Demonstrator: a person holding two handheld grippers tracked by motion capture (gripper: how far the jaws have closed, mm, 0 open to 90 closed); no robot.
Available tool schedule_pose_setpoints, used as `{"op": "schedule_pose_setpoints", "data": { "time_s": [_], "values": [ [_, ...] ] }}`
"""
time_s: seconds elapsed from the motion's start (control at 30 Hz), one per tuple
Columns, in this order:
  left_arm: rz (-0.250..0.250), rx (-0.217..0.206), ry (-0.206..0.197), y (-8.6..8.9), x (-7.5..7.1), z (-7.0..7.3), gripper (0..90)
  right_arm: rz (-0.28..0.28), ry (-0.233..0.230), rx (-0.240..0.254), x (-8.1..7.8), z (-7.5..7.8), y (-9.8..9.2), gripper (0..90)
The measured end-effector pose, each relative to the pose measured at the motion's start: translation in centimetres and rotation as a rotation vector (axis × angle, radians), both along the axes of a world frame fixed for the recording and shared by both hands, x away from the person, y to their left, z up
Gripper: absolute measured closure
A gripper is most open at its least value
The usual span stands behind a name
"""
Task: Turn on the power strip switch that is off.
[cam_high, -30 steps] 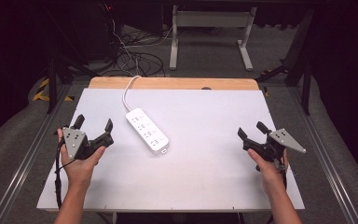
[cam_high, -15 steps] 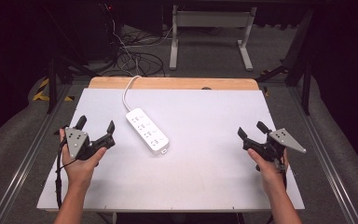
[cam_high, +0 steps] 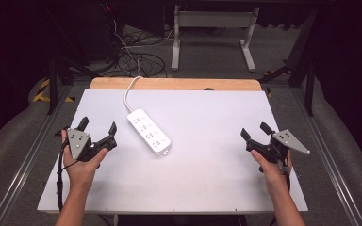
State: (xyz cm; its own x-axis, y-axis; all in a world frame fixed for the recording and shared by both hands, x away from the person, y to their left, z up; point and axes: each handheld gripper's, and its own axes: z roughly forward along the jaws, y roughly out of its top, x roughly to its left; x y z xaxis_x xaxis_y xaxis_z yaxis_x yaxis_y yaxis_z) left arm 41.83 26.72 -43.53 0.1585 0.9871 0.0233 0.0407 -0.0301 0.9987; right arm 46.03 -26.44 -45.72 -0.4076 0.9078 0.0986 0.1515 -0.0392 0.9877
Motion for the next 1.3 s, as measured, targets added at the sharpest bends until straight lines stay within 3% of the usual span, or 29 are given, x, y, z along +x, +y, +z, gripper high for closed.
{"op": "schedule_pose_setpoints", "data": {
  "time_s": [1.3],
  "values": [
    [-0.005, -0.009, 0.022, 0.44, 0.11, -0.37, 10.7, -0.002, 0.003, -0.001, 0.08, 0.00, 0.15, 17.1]
  ]
}}
